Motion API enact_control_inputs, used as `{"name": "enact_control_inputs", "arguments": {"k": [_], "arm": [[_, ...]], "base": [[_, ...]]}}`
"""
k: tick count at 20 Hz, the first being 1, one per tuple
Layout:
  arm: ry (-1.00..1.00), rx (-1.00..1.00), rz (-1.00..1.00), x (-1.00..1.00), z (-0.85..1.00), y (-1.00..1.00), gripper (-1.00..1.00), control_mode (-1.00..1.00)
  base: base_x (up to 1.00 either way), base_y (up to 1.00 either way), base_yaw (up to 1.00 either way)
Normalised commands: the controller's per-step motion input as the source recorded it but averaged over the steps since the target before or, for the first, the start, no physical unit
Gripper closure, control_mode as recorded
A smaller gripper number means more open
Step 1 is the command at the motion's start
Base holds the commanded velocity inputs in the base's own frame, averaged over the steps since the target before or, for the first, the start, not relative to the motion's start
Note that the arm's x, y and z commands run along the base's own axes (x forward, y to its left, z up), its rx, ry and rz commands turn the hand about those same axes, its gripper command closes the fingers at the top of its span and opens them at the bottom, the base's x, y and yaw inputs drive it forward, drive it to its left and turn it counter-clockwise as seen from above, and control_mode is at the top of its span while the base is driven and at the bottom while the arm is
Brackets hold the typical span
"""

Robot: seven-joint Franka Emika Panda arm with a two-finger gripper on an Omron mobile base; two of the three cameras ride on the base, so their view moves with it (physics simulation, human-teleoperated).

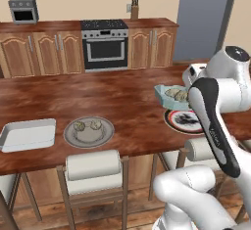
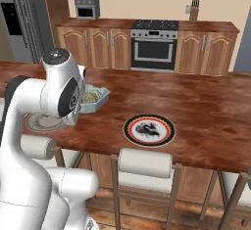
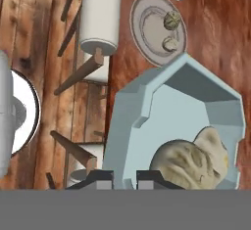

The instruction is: Place two dumplings into each of the tupperware containers and then place the containers in the fridge.

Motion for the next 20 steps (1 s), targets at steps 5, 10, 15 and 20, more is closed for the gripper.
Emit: {"name": "enact_control_inputs", "arguments": {"k": [5, 10, 15, 20], "arm": [[-0.28, 0.00, 0.27, -0.77, 0.03, -0.20, 1.00, -1.00], [-0.04, 0.00, 0.03, -0.58, 0.34, 0.13, 1.00, -1.00], [0.00, 0.00, -0.01, -0.17, 0.19, 0.02, 1.00, -1.00], [0.05, 0.00, -0.03, -0.14, 0.09, 0.04, 1.00, -1.00]], "base": [[0.00, 0.00, 0.00], [0.00, 0.00, 0.00], [0.00, 0.00, 0.00], [0.00, 0.00, 0.00]]}}
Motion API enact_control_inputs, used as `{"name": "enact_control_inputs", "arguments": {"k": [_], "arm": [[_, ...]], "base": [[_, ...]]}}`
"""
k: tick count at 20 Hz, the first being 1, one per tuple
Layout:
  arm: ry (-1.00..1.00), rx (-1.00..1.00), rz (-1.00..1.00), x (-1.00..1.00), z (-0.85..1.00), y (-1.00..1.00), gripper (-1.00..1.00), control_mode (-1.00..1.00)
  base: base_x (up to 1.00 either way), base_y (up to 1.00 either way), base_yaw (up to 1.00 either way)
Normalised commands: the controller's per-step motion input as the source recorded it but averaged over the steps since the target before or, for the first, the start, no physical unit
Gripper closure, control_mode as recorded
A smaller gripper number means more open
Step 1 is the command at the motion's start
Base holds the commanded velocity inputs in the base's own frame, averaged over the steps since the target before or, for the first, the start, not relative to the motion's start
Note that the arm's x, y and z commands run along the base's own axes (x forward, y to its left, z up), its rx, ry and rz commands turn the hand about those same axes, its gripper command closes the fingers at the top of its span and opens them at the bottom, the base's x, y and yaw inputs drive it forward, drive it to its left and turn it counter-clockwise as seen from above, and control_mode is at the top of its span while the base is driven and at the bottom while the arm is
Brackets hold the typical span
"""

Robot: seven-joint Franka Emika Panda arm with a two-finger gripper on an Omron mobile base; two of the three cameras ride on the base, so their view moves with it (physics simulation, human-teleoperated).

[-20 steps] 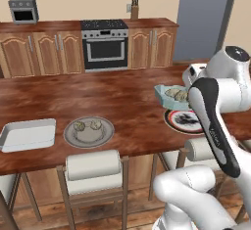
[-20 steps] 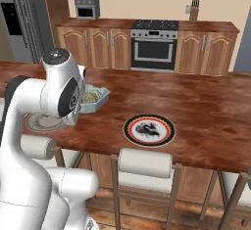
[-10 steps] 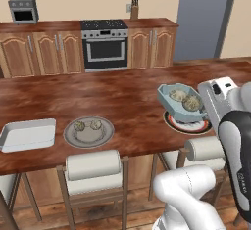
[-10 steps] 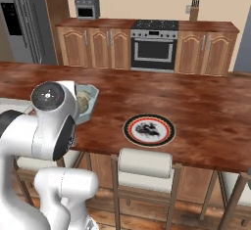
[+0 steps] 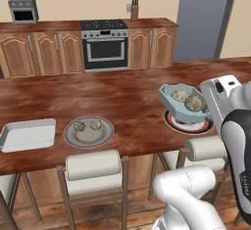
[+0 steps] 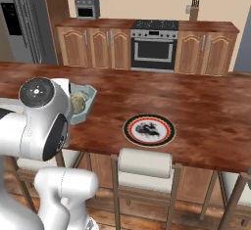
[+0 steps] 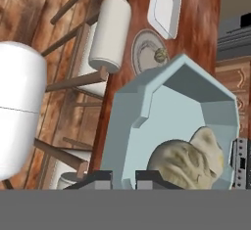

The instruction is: Place two dumplings into each of the tupperware containers and then place the containers in the fridge.

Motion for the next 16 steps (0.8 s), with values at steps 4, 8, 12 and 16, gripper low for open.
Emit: {"name": "enact_control_inputs", "arguments": {"k": [4, 8, 12, 16], "arm": [[0.01, 0.00, -0.03, -0.19, 0.00, 0.17, 1.00, -1.00], [0.00, 0.00, -0.04, -0.02, 0.00, 0.21, 1.00, -1.00], [0.00, 0.00, -0.08, -0.02, 0.00, 0.05, 1.00, -1.00], [0.00, 0.00, -0.03, -0.02, 0.00, 0.00, 1.00, 1.00]], "base": [[0.00, 0.00, 0.00], [0.00, 0.00, 0.00], [0.00, 0.00, 0.00], [-0.24, -0.03, -0.03]]}}
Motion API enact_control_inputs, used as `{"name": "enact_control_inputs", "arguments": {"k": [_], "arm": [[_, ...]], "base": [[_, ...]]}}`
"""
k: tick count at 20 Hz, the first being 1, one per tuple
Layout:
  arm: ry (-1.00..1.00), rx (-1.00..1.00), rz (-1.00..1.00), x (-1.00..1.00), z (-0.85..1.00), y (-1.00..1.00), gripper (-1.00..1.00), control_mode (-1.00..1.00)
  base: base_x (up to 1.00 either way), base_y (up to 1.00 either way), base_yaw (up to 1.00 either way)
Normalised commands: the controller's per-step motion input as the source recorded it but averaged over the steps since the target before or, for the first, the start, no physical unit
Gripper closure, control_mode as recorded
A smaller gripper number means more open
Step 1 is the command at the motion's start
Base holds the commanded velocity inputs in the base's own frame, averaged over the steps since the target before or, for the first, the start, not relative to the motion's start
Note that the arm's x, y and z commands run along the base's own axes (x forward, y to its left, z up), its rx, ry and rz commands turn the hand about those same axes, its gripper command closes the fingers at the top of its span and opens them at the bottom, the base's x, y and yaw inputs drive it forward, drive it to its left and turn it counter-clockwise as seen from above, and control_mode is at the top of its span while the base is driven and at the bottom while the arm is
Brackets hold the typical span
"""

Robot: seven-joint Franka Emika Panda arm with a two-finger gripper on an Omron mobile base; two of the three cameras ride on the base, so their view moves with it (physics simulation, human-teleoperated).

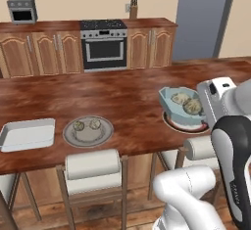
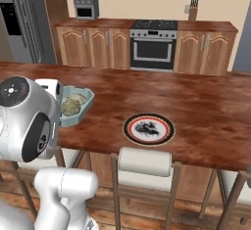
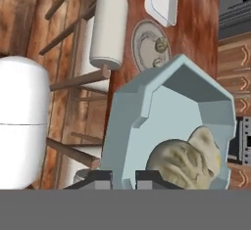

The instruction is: Place two dumplings into each of the tupperware containers and then place the containers in the fridge.

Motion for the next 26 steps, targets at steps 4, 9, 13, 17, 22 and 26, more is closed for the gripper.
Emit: {"name": "enact_control_inputs", "arguments": {"k": [4, 9, 13, 17, 22, 26], "arm": [[0.00, 0.00, 0.00, 0.00, 0.00, 0.00, 1.00, 1.00], [0.00, 0.00, 0.00, 0.00, 0.00, 0.00, 1.00, 1.00], [0.00, 0.00, 0.00, 0.00, 0.00, 0.00, 1.00, 1.00], [0.00, 0.00, 0.00, 0.00, 0.00, 0.00, 1.00, 1.00], [0.00, 0.00, 0.00, 0.00, 0.00, 0.00, 1.00, 1.00], [0.00, 0.00, 0.00, 0.00, 0.00, 0.00, 1.00, 1.00]], "base": [[-0.84, 0.05, -0.01], [-0.51, 0.84, 0.08], [-0.23, 1.00, 0.21], [-0.01, 1.00, 0.17], [0.00, 1.00, 0.13], [0.10, 1.00, 0.06]]}}
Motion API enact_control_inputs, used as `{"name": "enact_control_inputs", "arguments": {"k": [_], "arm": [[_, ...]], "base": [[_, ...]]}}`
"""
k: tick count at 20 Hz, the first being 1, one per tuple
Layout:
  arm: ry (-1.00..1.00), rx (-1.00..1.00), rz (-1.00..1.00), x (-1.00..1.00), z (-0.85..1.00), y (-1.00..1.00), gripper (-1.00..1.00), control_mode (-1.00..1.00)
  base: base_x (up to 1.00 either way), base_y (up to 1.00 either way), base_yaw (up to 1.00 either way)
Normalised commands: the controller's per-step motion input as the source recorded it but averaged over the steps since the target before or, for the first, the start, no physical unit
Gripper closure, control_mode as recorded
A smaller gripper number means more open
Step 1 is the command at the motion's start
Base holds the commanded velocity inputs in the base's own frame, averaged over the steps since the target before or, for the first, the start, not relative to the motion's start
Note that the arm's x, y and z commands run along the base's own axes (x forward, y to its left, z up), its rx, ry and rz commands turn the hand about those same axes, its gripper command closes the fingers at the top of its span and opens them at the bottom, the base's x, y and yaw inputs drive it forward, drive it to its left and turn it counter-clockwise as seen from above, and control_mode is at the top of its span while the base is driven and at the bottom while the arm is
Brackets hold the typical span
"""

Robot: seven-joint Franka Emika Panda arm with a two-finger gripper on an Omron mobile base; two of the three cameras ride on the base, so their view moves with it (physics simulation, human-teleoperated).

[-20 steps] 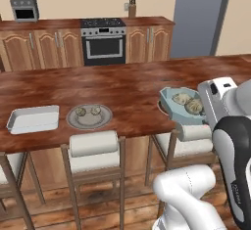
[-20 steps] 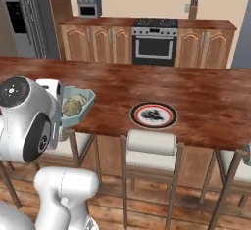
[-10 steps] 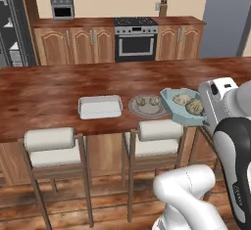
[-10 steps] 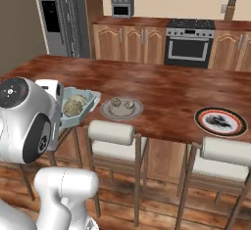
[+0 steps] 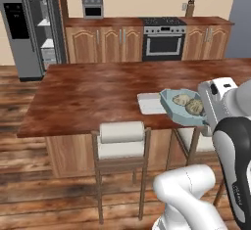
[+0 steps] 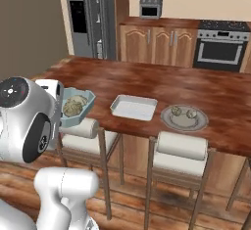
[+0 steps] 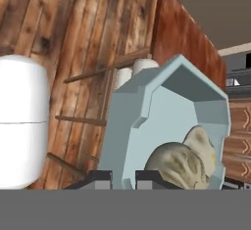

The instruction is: Place two dumplings into each of the tupperware containers and then place the containers in the fridge.

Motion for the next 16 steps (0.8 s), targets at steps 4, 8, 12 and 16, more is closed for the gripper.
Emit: {"name": "enact_control_inputs", "arguments": {"k": [4, 8, 12, 16], "arm": [[0.00, 0.00, 0.00, 0.00, 0.00, 0.00, 1.00, 1.00], [0.00, 0.00, 0.00, 0.00, 0.00, 0.00, 1.00, 1.00], [0.00, 0.00, 0.00, 0.00, 0.00, 0.00, 1.00, 1.00], [0.00, 0.00, 0.00, 0.00, 0.00, 0.00, 1.00, 1.00]], "base": [[0.19, 1.00, 0.00], [0.38, 1.00, -0.04], [0.69, 1.00, -0.12], [0.88, 1.00, -0.16]]}}
